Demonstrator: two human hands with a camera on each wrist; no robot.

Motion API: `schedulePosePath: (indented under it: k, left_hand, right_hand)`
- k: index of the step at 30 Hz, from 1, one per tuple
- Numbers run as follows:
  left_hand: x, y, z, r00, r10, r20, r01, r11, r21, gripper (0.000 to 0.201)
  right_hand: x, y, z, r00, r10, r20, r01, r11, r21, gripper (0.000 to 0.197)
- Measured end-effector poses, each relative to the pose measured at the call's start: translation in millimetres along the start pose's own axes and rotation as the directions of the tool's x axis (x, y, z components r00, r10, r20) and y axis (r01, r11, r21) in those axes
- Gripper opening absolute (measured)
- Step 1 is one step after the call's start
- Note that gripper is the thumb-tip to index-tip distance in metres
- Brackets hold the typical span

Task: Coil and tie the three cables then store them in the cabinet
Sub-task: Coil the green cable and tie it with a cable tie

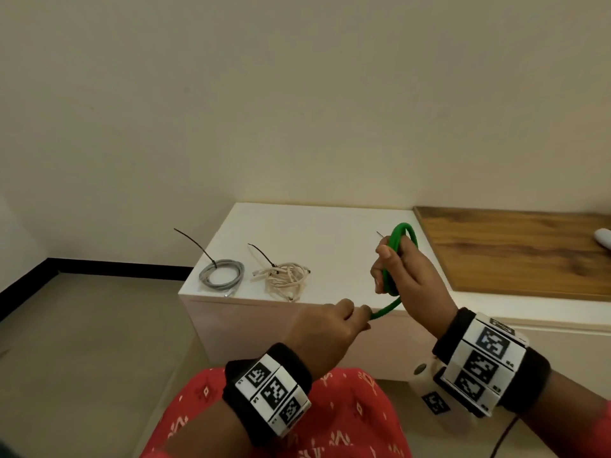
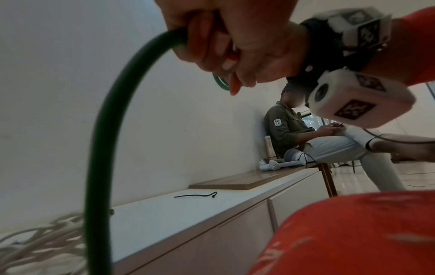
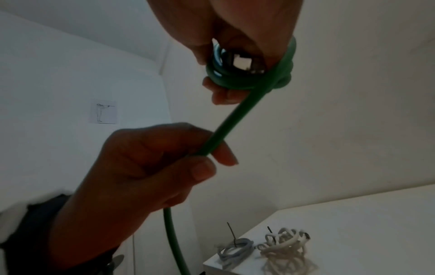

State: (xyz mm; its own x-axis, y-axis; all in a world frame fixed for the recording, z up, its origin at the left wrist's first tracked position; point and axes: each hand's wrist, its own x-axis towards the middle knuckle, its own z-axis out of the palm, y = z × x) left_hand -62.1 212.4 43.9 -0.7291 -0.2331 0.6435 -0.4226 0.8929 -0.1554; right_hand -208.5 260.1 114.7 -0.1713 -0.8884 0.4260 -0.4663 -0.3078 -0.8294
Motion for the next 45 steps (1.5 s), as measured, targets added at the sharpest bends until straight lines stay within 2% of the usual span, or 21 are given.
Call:
schedulePosePath:
  k: [3,5,7,11,13,15,17,19,20,23,25,26,29,32,35,37,38,39,40,42,45]
  left_hand:
    - [2.5,-13.0,-6.0,0.997,-0.05,-0.056,0.051,0.998,0.024,0.025]
    - [4.9,-23.0,-10.8,0.994,-0.06,-0.095,0.063,0.997,0.033,0.03]
    - [6.1,-29.2,-12.5,0.992,-0.043,-0.116,0.046,0.999,0.026,0.03]
    - [6.0,-39.3,-14.0,0.99,-0.068,-0.127,0.064,0.997,-0.031,0.014]
    - [4.5,-47.6,-14.9,0.988,-0.101,-0.12,0.096,0.994,-0.049,0.011]
    - [3.2,-53.0,-14.8,0.992,-0.073,-0.1,0.07,0.997,-0.037,0.012]
    - [4.1,-57.2,-16.0,0.993,-0.072,-0.095,0.07,0.997,-0.022,0.017]
    - [5.4,-62.4,-17.7,0.981,-0.152,-0.121,0.147,0.988,-0.045,0.034]
    - [5.3,-64.2,-18.5,0.973,-0.201,-0.117,0.191,0.978,-0.087,0.043]
    - [4.1,-66.1,-17.4,0.941,-0.339,-0.014,0.316,0.891,-0.327,0.046]
    - [3.0,-65.3,-15.2,0.902,-0.422,0.097,0.415,0.778,-0.472,0.047]
    - [1.8,-65.4,-13.9,0.878,-0.46,0.133,0.456,0.718,-0.526,0.046]
    - [-5.2,-63.1,-11.0,0.816,-0.533,0.223,0.532,0.544,-0.649,0.025]
    - [-8.9,-48.9,-7.3,0.789,-0.528,0.314,0.565,0.42,-0.71,0.021]
    - [-7.1,-26.7,-4.4,0.759,-0.51,0.405,0.6,0.308,-0.738,0.024]
    - [-5.1,-9.7,-3.8,0.757,-0.48,0.443,0.608,0.27,-0.747,0.023]
    - [-3.5,-1.2,-4.9,0.756,-0.46,0.466,0.612,0.243,-0.752,0.023]
    - [-1.0,6.9,-6.6,0.752,-0.44,0.491,0.618,0.21,-0.757,0.023]
    - [1.9,13.9,-8.8,0.746,-0.423,0.514,0.624,0.176,-0.761,0.023]
    - [8.3,27.1,-15.6,0.744,-0.405,0.532,0.625,0.14,-0.768,0.027]
    - [11.7,41.6,-25.4,0.727,-0.451,0.518,0.593,0.03,-0.805,0.033]
  right_hand:
    - [-1.4,-1.3,1.8,0.991,0.042,0.129,0.004,0.943,-0.334,0.036]
    - [-2.4,0.9,4.8,0.968,0.105,0.226,0.034,0.842,-0.539,0.033]
    - [-2.3,3.6,8.7,0.949,0.163,0.268,0.06,0.746,-0.664,0.033]
    - [0.9,6.0,6.2,0.925,0.256,0.281,0.071,0.61,-0.789,0.039]
    - [-1.0,6.5,3.6,0.888,0.311,0.339,0.094,0.598,-0.796,0.039]
    - [-4.5,7.7,3.1,0.84,0.345,0.419,0.142,0.605,-0.783,0.044]
    - [-5.6,7.3,3.0,0.793,0.373,0.482,0.087,0.714,-0.695,0.046]
    - [-3.4,4.8,0.4,0.756,0.407,0.513,-0.143,0.867,-0.477,0.042]
    - [-1.9,2.9,-1.8,0.74,0.412,0.531,-0.258,0.904,-0.342,0.042]
    - [-0.4,-1.5,-5.0,0.731,0.378,0.568,-0.486,0.873,0.046,0.045]
    - [0.8,-2.5,-7.4,0.733,0.342,0.588,-0.579,0.767,0.276,0.042]
    - [2.2,-2.2,-9.6,0.733,0.309,0.606,-0.616,0.679,0.399,0.041]
    - [9.6,1.8,-15.5,0.729,0.133,0.672,-0.67,0.338,0.66,0.038]
    - [12.8,5.1,-12.7,0.753,-0.086,0.652,-0.651,0.041,0.758,0.046]
    - [12.7,11.3,-11.7,0.823,-0.152,0.547,-0.561,-0.074,0.824,0.046]
    - [11.9,11.8,-13.2,0.865,-0.137,0.483,-0.496,-0.079,0.865,0.044]
    - [11.7,10.0,-13.1,0.889,-0.088,0.449,-0.454,-0.047,0.89,0.042]
    - [11.1,6.7,-12.9,0.916,-0.003,0.401,-0.4,0.028,0.916,0.039]
    - [9.6,3.2,-12.1,0.939,0.101,0.329,-0.341,0.144,0.929,0.036]
    - [6.4,-3.9,-8.2,0.953,0.241,0.181,-0.262,0.368,0.892,0.035]
    - [4.8,-9.1,-2.2,0.956,0.264,0.128,-0.247,0.491,0.835,0.035]
